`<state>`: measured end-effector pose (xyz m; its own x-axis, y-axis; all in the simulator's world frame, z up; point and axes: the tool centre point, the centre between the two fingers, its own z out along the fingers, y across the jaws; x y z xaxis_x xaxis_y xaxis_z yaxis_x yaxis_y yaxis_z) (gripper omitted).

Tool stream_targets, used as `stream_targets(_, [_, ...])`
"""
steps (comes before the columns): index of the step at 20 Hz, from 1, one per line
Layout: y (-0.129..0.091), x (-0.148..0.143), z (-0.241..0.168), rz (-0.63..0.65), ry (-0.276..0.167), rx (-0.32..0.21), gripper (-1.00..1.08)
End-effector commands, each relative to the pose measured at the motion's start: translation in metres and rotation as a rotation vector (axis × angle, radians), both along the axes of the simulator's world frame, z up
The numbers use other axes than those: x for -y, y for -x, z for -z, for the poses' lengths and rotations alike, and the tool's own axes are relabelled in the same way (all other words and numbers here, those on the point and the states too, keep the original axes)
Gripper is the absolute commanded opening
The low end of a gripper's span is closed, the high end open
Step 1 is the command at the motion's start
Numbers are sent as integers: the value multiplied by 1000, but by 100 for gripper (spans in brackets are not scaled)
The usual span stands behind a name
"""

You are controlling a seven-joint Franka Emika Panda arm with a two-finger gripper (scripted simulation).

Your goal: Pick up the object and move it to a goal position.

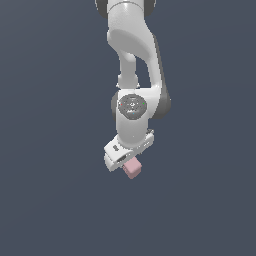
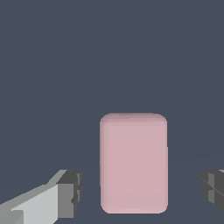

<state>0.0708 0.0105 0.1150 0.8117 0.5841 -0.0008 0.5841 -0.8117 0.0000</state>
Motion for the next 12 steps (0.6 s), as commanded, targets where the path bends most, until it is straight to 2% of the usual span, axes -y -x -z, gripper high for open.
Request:
stream_targets(1, [-1, 0, 0, -7, 0, 1, 100])
stream_targets(6, [0, 0, 7, -3, 0, 0, 100])
stream_targets(12, [1, 0, 39, -6, 0, 1, 100])
